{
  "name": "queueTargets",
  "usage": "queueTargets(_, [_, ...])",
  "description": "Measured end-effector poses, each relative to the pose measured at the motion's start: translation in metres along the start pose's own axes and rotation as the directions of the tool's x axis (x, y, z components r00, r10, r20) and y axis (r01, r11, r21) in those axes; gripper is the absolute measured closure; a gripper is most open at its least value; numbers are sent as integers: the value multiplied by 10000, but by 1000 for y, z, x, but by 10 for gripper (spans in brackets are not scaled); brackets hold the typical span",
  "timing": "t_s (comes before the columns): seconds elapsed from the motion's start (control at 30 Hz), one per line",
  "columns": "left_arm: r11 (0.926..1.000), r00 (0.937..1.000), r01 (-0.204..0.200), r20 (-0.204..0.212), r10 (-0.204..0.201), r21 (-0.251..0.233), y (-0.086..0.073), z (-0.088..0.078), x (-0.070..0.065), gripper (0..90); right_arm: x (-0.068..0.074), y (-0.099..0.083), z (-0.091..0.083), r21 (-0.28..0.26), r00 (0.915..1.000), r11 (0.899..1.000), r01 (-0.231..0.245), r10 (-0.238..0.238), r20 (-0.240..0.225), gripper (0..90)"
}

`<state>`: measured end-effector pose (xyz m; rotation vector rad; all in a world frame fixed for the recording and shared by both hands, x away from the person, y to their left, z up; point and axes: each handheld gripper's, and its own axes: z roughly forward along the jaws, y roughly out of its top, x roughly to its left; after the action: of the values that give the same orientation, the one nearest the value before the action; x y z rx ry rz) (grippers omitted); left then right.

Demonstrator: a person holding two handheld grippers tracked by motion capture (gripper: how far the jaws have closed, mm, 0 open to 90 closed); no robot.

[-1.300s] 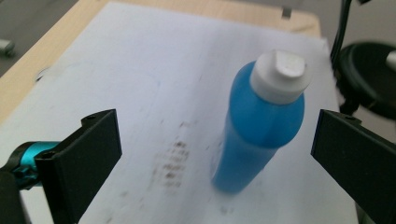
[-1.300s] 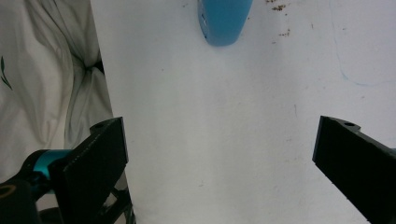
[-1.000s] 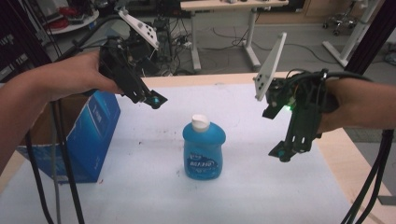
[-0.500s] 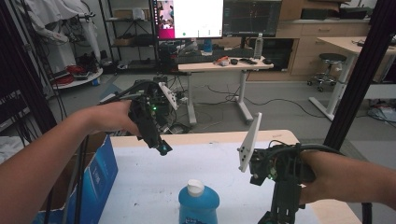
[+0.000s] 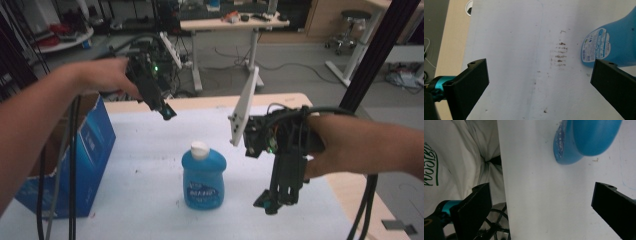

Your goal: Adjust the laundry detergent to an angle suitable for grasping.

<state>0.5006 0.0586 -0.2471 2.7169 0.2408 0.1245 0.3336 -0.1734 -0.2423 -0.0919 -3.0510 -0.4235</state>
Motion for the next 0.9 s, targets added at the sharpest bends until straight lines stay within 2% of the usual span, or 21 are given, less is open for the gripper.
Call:
queueTargets(0.17, [9995,9995,-303,-47,303,-3,1,2,-2,17,3,5,2,78,10000,9999,84,-84,-24,23])
queueTargets(0.47, [9991,9992,-383,-105,382,-158,1,-3,-2,17,4,6,1,88,10000,9999,51,-51,-30,23])
queueTargets(0.5, [9995,9996,-273,-46,272,-181,0,-3,-2,17,4,6,1,94,10000,9999,41,-41,-42,23])
queueTargets(0.9, [9994,9995,-330,-33,330,-112,-1,-3,-2,17,3,6,0,134,10000,9999,3,-2,-11,23])
